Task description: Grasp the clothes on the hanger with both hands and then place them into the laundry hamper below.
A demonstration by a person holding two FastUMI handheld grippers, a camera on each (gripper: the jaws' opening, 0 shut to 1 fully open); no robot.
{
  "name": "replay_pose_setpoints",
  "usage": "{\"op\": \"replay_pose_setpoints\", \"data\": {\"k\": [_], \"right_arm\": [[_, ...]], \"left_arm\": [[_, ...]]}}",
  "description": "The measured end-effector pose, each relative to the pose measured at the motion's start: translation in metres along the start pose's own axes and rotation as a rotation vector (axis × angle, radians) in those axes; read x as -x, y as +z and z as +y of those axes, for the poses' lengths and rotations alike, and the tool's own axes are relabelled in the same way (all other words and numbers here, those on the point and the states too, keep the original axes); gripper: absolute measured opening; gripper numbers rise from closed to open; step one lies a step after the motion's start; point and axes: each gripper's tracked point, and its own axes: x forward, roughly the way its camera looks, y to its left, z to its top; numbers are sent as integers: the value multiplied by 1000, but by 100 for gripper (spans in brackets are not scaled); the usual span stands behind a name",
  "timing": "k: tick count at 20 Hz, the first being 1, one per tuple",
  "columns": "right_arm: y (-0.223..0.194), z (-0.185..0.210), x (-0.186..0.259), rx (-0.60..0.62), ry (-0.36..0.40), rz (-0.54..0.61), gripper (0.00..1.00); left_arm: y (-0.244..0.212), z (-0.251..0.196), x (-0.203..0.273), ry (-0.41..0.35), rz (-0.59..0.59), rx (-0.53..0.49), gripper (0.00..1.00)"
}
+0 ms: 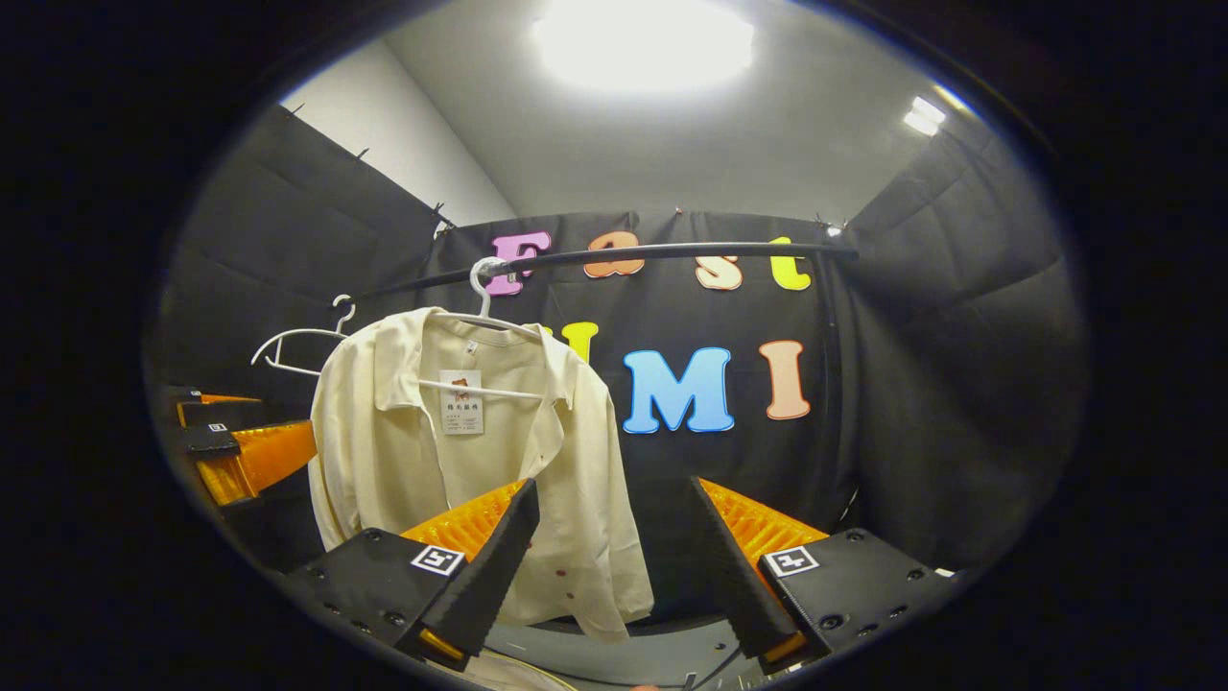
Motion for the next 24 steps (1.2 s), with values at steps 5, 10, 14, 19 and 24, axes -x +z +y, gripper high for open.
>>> {"op": "replay_pose_setpoints", "data": {"k": [5,10,14,19,24], "right_arm": [[-10,5,-43,-31,58,17,97],[-22,13,-85,-59,119,29,97],[-27,25,-115,-85,184,29,98],[-27,46,-154,-103,282,-5,98],[-34,68,-193,-116,336,-10,97]], "left_arm": [[-7,-17,-41,18,10,5,97],[-17,-38,-80,23,20,-6,97],[-25,-51,-111,42,15,-22,95],[-33,-48,-149,111,1,-80,96],[-50,-25,-167,231,27,-111,96]]}}
